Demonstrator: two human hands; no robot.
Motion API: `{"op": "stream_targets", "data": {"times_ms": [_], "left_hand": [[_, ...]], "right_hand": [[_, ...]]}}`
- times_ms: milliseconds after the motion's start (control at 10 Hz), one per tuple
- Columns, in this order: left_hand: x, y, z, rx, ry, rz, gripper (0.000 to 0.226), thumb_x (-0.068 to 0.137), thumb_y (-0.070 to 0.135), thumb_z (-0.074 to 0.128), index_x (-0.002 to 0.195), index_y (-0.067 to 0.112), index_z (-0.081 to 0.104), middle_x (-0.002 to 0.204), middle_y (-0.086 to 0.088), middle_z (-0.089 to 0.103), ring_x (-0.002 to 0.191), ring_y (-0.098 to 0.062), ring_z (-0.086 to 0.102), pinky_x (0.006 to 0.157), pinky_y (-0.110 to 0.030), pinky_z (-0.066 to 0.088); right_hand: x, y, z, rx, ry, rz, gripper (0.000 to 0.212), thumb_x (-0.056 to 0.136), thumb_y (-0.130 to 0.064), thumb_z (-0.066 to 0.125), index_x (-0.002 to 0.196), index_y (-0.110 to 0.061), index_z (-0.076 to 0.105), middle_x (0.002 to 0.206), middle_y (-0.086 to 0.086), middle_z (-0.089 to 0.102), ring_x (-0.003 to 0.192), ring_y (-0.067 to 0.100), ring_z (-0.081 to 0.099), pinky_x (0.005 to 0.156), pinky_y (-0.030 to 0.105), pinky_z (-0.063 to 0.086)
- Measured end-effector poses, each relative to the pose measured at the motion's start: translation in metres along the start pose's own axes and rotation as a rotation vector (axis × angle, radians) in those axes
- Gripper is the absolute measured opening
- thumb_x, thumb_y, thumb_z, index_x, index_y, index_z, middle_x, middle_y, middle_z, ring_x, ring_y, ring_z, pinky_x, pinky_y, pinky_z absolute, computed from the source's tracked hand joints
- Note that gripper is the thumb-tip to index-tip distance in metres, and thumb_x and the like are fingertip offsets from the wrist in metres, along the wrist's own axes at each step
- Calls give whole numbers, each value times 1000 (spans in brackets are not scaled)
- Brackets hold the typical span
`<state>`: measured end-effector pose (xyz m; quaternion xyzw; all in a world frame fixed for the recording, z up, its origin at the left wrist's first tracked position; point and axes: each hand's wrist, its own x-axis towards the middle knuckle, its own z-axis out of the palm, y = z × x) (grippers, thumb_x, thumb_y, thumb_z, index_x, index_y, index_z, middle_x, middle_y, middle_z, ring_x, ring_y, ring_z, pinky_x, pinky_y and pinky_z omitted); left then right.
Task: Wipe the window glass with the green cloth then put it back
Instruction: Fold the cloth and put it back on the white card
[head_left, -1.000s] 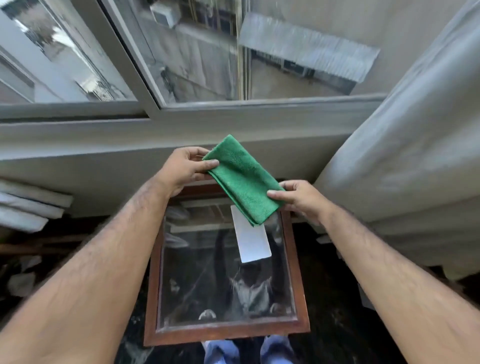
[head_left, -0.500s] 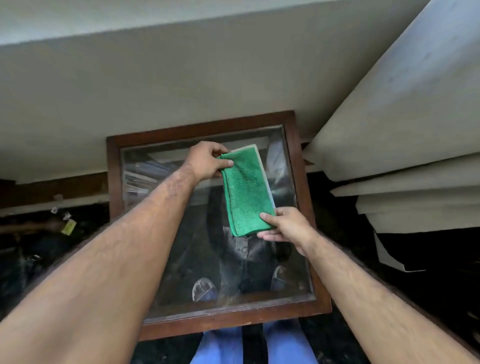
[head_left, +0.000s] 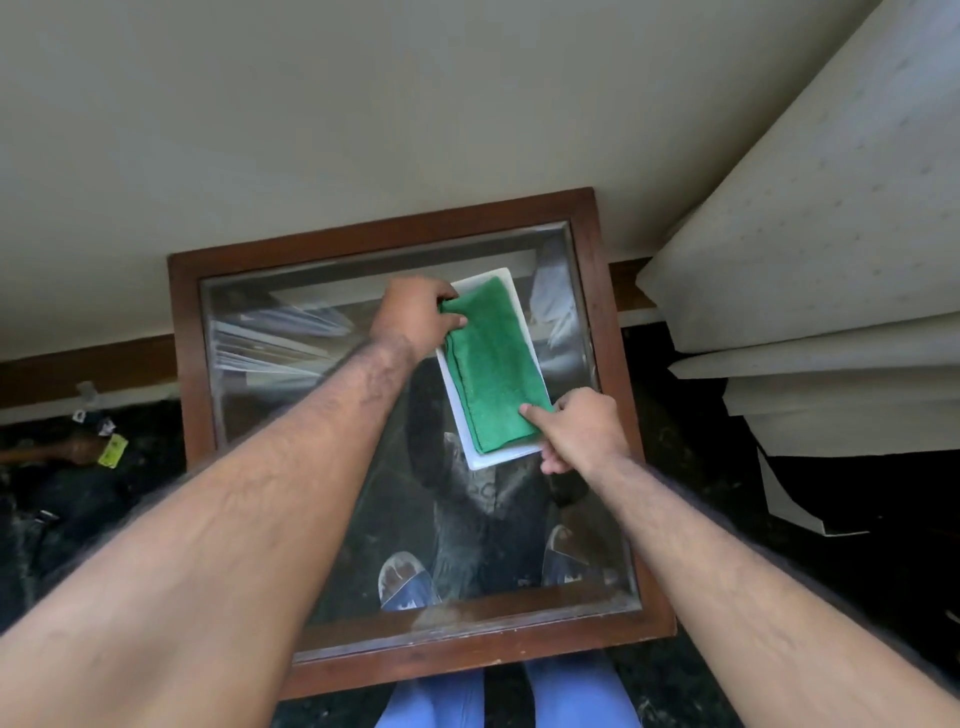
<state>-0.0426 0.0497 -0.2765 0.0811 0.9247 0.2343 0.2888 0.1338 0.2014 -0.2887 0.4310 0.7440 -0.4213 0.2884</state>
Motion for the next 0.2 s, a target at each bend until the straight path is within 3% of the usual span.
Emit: {"op": "stream_targets", "data": {"times_ms": [100, 200], "left_hand": [[-9, 5, -5, 208, -11, 112, 54, 89, 33, 79, 136, 10, 63, 136, -12, 65, 121, -30, 64, 106, -40, 52], [-22, 16, -24, 340, 29, 196, 63, 92, 42, 73, 142, 9, 55, 145, -14, 53, 130, -33, 54, 107, -50, 52]], "right_hand": [[-9, -10, -6, -490, 179, -120, 58, 91, -70, 70, 65, -20, 55, 60, -6, 58, 42, 9, 53, 38, 20, 34], [-20, -31, -29, -658, 316, -312, 57, 97, -74, 56, 82, -19, 62, 74, -5, 59, 66, 17, 62, 50, 25, 35]]}}
